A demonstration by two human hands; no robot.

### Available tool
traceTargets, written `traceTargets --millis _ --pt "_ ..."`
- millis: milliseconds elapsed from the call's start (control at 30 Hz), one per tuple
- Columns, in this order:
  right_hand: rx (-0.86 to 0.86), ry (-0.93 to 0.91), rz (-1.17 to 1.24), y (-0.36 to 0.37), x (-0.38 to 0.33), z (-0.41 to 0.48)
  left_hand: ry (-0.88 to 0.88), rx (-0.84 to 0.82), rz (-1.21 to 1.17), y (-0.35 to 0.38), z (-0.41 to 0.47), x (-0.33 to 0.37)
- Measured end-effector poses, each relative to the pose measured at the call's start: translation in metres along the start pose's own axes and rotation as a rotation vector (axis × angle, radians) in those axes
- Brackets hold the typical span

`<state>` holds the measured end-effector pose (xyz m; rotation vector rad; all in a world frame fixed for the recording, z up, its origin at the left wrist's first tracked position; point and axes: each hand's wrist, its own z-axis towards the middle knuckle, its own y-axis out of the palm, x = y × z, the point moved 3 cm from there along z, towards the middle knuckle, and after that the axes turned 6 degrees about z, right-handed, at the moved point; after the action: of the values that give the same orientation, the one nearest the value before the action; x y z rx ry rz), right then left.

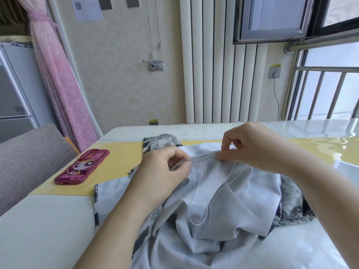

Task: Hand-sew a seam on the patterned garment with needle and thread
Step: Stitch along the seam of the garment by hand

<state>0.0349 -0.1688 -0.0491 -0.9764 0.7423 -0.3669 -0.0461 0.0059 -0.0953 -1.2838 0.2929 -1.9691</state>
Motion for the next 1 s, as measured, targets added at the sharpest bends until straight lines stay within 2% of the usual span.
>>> traceTargets --millis 100,200,400,700,867,1000 --pt "0.059 -0.024 -0.012 0.000 -0.008 -0.002 -0.030 -0.007 -0.067 -0.001 0.001 0.000" --pt "0.098 -0.082 0.113 -0.001 -0.022 -0.005 -0.020 0.005 -0.082 -0.003 0.000 0.003" --pt "-0.035 -0.076 0.228 0.011 -0.028 -0.004 0.041 0.003 -0.026 -0.004 -0.003 0.010" --pt "-0.024 -0.105 0.272 0.016 -0.024 -0.002 0.057 0.011 0.003 -0.006 -0.005 0.016" --pt "-0.097 -0.046 0.255 0.018 -0.017 -0.001 0.074 0.038 0.025 -0.009 -0.006 0.020" --pt "-0.078 -0.022 0.308 0.018 -0.012 0.002 0.057 0.046 0.053 -0.012 -0.005 0.017"
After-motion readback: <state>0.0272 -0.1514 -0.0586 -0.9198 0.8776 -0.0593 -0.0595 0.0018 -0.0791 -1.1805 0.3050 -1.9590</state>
